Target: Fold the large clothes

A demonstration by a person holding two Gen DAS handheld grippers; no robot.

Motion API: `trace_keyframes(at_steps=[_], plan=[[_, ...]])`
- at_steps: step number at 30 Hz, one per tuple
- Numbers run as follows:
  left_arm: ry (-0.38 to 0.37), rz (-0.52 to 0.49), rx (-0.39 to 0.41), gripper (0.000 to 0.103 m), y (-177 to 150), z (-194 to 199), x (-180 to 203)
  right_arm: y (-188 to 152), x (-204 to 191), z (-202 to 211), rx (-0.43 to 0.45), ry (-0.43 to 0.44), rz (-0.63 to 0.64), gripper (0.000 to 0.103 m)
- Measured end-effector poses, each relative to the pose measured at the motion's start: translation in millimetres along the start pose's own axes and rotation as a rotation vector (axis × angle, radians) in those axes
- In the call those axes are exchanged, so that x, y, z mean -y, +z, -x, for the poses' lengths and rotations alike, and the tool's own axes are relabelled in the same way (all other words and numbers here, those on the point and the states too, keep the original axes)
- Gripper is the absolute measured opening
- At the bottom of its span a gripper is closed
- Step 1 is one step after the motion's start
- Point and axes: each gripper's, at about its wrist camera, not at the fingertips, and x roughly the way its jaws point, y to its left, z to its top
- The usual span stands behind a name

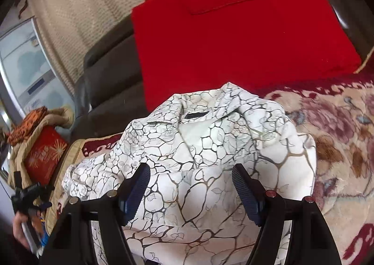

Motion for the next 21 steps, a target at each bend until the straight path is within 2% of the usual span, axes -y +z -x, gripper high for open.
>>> trace_keyframes(at_steps=[2, 6, 10, 12, 14, 15, 16, 19, 21], plan=[[-0.007, 0.024, -0.008, 0.086, 9.8, -10.9, -2.7, -0.7, -2.7, -4.7, -0.008, -0.002, 0.006, 0.076], [-0.070, 0.091, -0.052, 0.084, 24.7, -44.7, -7.7, -1.7, -5.3, -11.4, -0.020, -0.007, 0.006, 0.076], [-0.085, 0.145, -0.079, 0.049, 30.0, -75.2, -12.2, -3.3, -7.7, -15.5, -0.024, -0.017, 0.015, 0.076], [-0.075, 0.147, -0.069, 0.044, 32.7, -82.7, -13.3, -3.8, -9.0, -16.8, -0.027, -0.021, 0.024, 0.076], [-0.085, 0.134, -0.034, 0.032, 37.0, -85.4, -13.9, -4.4, -9.3, -18.1, -0.028, -0.024, 0.029, 0.076], [-0.097, 0.134, -0.028, 0.018, 39.9, -86.3, -13.6, -4.5, -8.9, -18.3, -0.030, -0.025, 0.029, 0.076], [-0.116, 0.133, -0.025, 0.010, 41.5, -85.8, -13.7, -4.5, -8.2, -18.7, -0.030, -0.026, 0.028, 0.076], [-0.169, 0.103, 0.014, 0.005, 45.4, -73.9, -7.3, -3.9, -5.4, -19.1, -0.024, -0.032, 0.016, 0.076], [-0.160, 0.053, 0.029, 0.005, 48.6, -64.6, 1.4, -2.9, -3.0, -19.5, -0.023, -0.030, 0.002, 0.076]])
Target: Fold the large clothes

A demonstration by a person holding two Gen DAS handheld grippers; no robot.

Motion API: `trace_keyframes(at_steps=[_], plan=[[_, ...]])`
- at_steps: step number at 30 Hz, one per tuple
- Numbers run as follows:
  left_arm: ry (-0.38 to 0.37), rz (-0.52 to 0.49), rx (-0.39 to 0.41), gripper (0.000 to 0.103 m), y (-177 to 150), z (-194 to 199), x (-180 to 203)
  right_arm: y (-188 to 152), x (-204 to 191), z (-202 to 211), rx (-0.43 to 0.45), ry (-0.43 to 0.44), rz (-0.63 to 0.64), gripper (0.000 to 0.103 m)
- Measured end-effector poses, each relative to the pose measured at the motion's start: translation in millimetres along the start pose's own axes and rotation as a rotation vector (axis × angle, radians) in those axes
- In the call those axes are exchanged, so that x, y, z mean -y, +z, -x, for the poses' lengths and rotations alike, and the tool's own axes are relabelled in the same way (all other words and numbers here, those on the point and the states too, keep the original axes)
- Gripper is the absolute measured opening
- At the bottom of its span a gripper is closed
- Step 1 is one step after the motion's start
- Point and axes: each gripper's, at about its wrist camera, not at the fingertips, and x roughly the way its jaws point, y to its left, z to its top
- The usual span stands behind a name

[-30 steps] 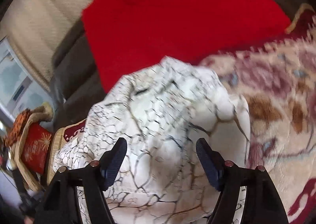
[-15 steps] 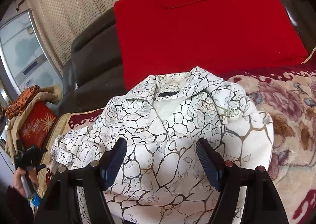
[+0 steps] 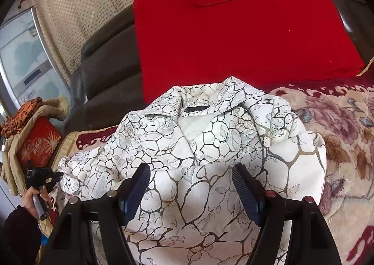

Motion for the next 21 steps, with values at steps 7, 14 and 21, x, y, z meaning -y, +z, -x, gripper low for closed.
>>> trace_keyframes(at_steps=[7, 14, 21], plan=[[0.100, 0.077, -0.055, 0.049, 2.3, 7.2, -18.4, -0.1, -0.9, 5.3, 0.014, 0.004, 0.001, 0.076], [0.140, 0.175, -0.058, 0.071, -4.9, -8.0, -41.7, 0.8, 7.9, 4.5, 0.001, 0.003, -0.027, 0.076], [0.133, 0.036, -0.016, 0.015, 1.7, -24.0, -23.7, 1.7, 11.0, -2.1, -0.009, -0.011, -0.039, 0.076]])
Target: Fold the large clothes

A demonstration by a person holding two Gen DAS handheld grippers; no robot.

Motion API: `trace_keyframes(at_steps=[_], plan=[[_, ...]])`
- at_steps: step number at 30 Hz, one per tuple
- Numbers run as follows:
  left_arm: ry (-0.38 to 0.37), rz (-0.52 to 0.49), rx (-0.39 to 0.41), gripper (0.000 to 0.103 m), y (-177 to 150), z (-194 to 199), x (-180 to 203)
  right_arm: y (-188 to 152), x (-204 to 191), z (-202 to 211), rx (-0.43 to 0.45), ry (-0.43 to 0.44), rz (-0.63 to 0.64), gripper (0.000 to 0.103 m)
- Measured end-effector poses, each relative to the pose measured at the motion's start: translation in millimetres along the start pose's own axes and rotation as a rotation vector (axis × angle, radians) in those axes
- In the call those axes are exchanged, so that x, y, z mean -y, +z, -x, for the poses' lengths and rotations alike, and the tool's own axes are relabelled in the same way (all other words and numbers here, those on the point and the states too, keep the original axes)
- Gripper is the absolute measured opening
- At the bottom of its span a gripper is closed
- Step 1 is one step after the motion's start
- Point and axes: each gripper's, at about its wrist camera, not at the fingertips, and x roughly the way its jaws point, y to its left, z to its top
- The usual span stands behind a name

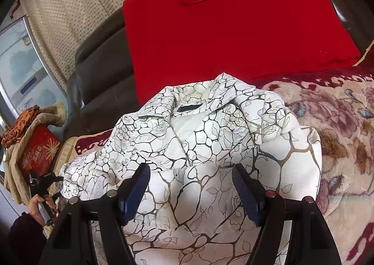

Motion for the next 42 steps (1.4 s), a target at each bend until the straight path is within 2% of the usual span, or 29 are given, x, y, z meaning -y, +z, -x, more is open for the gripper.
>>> trace_keyframes(at_steps=[2, 5, 8, 10, 14, 18, 20, 23, 24, 26, 27, 28, 31, 34, 39, 42], plan=[[-0.013, -0.043, 0.037, 0.007, 0.1, 10.8, 6.7, 0.1, 0.0, 0.0, 0.003, -0.001, 0.001, 0.076], [-0.052, -0.110, 0.077, 0.005, -0.4, 33.8, 23.6, 0.5, 1.5, 2.0, 0.013, -0.004, -0.006, 0.076], [-0.086, -0.218, 0.105, 0.004, -5.4, 65.6, 54.6, 1.3, 4.4, 5.3, 0.023, -0.004, -0.019, 0.076], [-0.135, -0.297, 0.129, 0.002, -12.7, 91.4, 80.1, 1.8, 7.1, 9.5, 0.036, -0.007, -0.029, 0.076], [-0.268, -0.472, 0.176, 0.000, -42.8, 147.5, 141.6, 3.2, 16.2, 20.2, 0.067, -0.010, -0.064, 0.076], [-0.405, -0.652, 0.187, 0.000, -93.1, 202.0, 202.5, 6.9, 34.6, 33.2, 0.095, -0.006, -0.132, 0.076], [-0.433, -0.716, 0.181, 0.001, -112.6, 219.6, 222.3, 8.7, 44.4, 38.5, 0.105, -0.007, -0.164, 0.076], [-0.349, -0.759, 0.195, 0.002, -122.8, 227.0, 232.0, 10.0, 57.0, 46.2, 0.113, -0.007, -0.199, 0.076], [-0.312, -0.748, 0.183, 0.008, -117.7, 221.3, 227.2, 10.5, 60.1, 48.3, 0.111, -0.004, -0.207, 0.076], [-0.218, -0.689, 0.153, 0.044, -101.4, 202.8, 207.3, 11.8, 64.7, 50.6, 0.104, 0.002, -0.211, 0.076], [-0.179, -0.663, 0.149, 0.079, -97.9, 196.3, 197.5, 12.1, 66.3, 51.2, 0.101, 0.004, -0.211, 0.076], [-0.125, -0.624, 0.150, 0.087, -89.2, 184.9, 182.2, 12.3, 67.8, 51.6, 0.098, 0.005, -0.211, 0.076], [0.001, -0.572, 0.133, 0.087, -68.9, 146.8, 150.9, 12.9, 72.3, 49.0, 0.078, 0.018, -0.230, 0.076], [0.088, -0.553, 0.087, 0.087, -60.3, 109.2, 132.8, 12.4, 72.8, 38.9, 0.041, 0.030, -0.261, 0.076], [0.177, -0.554, 0.042, 0.087, -58.1, 49.8, 135.9, 9.4, 52.6, 19.5, -0.012, 0.035, -0.229, 0.076], [0.195, -0.591, 0.032, 0.087, -61.6, 21.3, 147.9, 8.0, 38.9, 10.3, -0.025, 0.023, -0.181, 0.076]])
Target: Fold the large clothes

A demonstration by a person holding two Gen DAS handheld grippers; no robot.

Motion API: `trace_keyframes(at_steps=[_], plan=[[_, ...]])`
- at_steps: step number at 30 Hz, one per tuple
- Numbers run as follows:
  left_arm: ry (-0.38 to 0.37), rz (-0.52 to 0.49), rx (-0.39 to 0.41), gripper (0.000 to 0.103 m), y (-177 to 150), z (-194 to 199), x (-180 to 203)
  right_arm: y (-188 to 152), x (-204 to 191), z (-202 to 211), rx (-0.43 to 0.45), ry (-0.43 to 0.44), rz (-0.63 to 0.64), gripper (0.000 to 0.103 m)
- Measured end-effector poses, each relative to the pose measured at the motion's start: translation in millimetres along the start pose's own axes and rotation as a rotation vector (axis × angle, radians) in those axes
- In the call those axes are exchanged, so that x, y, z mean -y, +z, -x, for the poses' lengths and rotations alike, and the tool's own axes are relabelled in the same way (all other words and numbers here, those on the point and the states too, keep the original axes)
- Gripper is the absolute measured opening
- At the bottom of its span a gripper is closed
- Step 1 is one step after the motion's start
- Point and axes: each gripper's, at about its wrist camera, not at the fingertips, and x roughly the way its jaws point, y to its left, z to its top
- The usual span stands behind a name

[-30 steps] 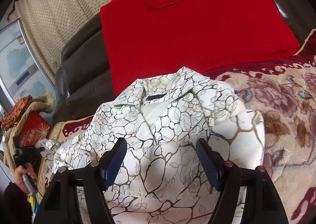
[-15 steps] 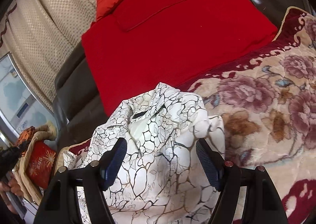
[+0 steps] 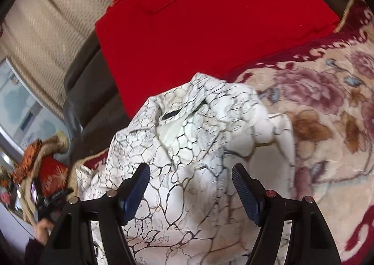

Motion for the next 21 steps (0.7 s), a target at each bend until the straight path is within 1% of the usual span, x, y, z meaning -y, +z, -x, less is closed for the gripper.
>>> trace_keyframes(at_steps=[2, 4, 7, 8, 9, 10, 11, 12, 13, 15, 16, 21], plan=[[0.014, -0.048, 0.008, 0.087, 2.1, -10.0, 14.3, -0.9, -4.6, -7.7, -0.014, -0.011, 0.015, 0.076], [0.037, -0.116, -0.001, 0.087, 5.4, -26.9, 29.6, -1.3, -6.3, -13.9, -0.027, -0.016, 0.015, 0.076], [0.093, -0.183, -0.032, 0.087, 6.4, -48.2, 37.0, -3.2, -11.2, -22.2, -0.042, -0.020, 0.022, 0.076], [0.087, -0.188, -0.033, 0.087, 6.6, -53.9, 34.7, -3.9, -13.6, -24.3, -0.043, -0.023, 0.030, 0.076], [0.078, -0.186, -0.029, 0.080, 6.7, -55.6, 32.4, -5.1, -16.8, -26.1, -0.044, -0.027, 0.045, 0.076], [0.053, -0.178, -0.024, 0.061, 6.2, -56.6, 28.5, -5.8, -19.0, -27.3, -0.044, -0.030, 0.057, 0.076], [0.018, -0.171, -0.029, 0.051, 5.9, -57.3, 25.3, -6.6, -21.4, -28.4, -0.043, -0.034, 0.070, 0.076], [-0.029, -0.169, -0.036, 0.038, 5.1, -56.4, 22.4, -7.5, -23.8, -28.9, -0.040, -0.038, 0.084, 0.076], [-0.043, -0.179, -0.029, 0.028, 4.2, -53.6, 21.2, -8.0, -25.7, -29.2, -0.036, -0.041, 0.096, 0.076], [-0.042, -0.209, -0.009, 0.020, 3.4, -47.0, 22.1, -8.6, -27.3, -29.2, -0.031, -0.042, 0.105, 0.076], [-0.055, -0.209, 0.008, 0.018, 3.8, -40.3, 20.1, -8.8, -27.2, -29.6, -0.032, -0.041, 0.103, 0.076], [-0.149, -0.154, 0.071, 0.016, 13.0, -4.2, 7.5, -9.9, -26.7, -26.2, -0.024, -0.043, 0.102, 0.076]])
